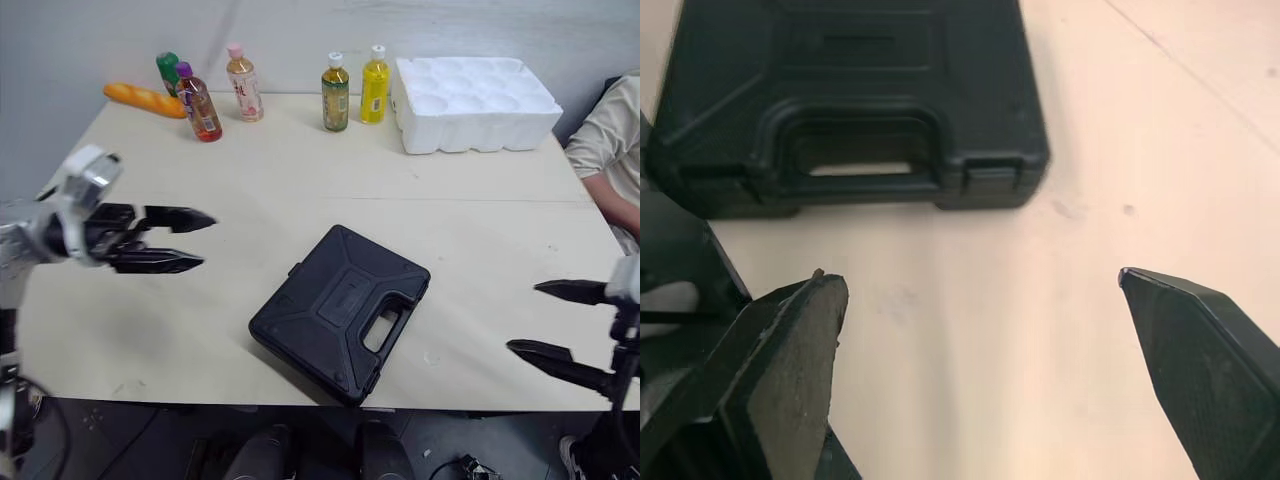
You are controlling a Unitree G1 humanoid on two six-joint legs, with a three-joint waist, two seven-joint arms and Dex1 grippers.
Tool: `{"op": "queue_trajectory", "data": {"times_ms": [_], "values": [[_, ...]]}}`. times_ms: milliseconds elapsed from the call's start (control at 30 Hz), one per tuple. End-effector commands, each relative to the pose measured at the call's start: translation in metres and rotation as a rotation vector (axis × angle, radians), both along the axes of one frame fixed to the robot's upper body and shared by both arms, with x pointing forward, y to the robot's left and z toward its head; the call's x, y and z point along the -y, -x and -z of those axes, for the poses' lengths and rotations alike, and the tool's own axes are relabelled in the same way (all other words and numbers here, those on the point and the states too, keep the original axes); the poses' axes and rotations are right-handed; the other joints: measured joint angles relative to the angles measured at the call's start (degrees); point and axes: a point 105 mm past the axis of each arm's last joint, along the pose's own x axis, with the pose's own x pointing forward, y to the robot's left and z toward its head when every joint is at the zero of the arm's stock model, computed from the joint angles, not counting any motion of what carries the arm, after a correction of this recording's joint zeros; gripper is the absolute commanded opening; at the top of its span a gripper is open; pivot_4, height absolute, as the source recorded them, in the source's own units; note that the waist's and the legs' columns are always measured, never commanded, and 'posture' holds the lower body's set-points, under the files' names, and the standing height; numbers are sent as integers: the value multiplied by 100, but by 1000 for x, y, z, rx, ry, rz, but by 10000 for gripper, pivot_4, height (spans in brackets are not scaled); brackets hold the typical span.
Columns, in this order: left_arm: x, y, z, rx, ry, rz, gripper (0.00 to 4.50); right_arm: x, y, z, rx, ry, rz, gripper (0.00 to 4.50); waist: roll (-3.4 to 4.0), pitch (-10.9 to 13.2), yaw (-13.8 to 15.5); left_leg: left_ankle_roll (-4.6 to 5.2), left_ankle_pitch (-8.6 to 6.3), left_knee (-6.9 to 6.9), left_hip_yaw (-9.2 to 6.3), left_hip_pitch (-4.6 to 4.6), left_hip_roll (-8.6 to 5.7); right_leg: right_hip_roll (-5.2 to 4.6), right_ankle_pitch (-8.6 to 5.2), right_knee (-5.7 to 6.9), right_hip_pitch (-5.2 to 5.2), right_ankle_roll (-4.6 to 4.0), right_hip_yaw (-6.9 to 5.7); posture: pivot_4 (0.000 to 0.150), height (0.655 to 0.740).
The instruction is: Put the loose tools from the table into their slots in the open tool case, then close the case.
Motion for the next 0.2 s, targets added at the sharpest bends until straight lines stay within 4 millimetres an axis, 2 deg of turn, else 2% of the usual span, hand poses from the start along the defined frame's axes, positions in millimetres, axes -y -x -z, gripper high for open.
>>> {"op": "queue_trajectory", "data": {"times_ms": [33,200], "values": [[-20,2,3,51,-67,-69,44753,7,-2,-10,45,27,-5,45000,4,2,16,0,0,-1,1,0,0,-3,0,-2,0,-1,0,1500,7400],[-23,7,1,68,-43,-74,44753,2,-13,-6,44,8,-42,45000,-6,9,55,-1,-1,1,-2,-3,0,-15,1,-2,-1,-3,-2,1500,7400]]}}
